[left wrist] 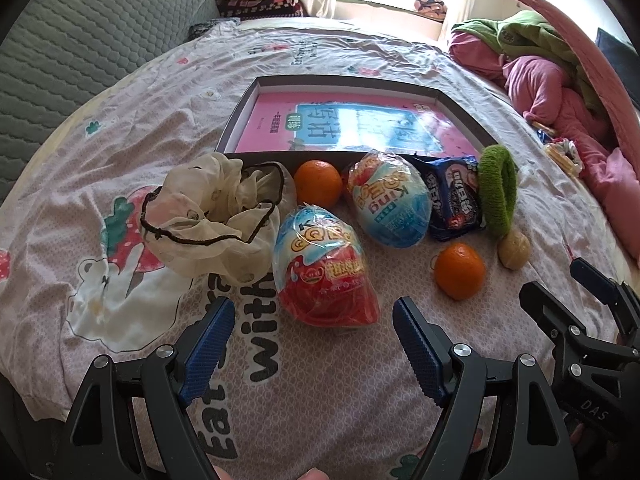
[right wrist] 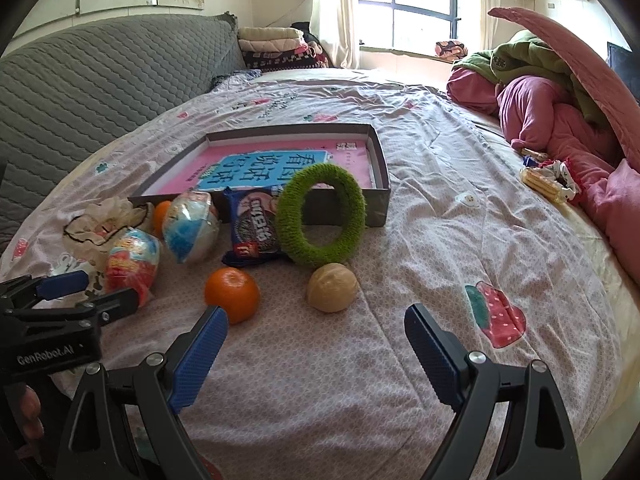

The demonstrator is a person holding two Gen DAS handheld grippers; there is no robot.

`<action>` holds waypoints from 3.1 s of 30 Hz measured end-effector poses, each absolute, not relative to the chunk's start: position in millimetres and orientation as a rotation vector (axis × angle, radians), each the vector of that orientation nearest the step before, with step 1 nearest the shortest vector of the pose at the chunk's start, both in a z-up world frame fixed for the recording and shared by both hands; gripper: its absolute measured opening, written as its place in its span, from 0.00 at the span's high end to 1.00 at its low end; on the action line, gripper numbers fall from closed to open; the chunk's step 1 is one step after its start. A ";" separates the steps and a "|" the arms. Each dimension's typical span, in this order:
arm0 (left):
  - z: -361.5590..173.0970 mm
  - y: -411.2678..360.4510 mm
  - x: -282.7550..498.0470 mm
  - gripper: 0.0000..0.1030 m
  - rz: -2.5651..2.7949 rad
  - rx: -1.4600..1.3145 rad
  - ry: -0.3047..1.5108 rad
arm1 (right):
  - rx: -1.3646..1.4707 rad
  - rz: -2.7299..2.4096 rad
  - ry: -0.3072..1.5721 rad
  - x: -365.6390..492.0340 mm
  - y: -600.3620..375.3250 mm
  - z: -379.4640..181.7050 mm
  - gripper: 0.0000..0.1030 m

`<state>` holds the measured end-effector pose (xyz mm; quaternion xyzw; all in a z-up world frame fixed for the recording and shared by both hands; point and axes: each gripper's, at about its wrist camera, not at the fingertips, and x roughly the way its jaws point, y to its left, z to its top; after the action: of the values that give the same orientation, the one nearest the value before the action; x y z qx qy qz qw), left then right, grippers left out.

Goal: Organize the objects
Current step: 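Move left tool to the wrapped Kinder egg while right tool approaches the walnut, then close left tool on the Kinder egg while right tool grasps the walnut, then carry the egg into the pink tray with left tool while right tool places the walnut there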

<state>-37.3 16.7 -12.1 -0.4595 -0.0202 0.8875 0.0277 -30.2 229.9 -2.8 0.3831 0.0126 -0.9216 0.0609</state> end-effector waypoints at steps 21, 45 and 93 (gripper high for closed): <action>-39.9 20.7 -81.9 0.21 2.696 -1.505 -0.167 | 1.272 -2.743 0.059 -81.6 244.4 -35.5 0.33; -1.3 25.1 -60.4 0.49 2.709 -1.368 -0.144 | 1.168 -2.759 0.082 -64.0 244.5 -6.9 0.66; 31.0 16.7 -208.6 0.49 2.812 -1.296 -0.103 | 1.048 -2.771 0.235 -194.6 207.8 35.7 0.66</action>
<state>-208.6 16.7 31.0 -0.4183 -0.0331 0.9075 0.0216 -194.6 207.8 35.7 0.3513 0.0788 -0.9291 0.0847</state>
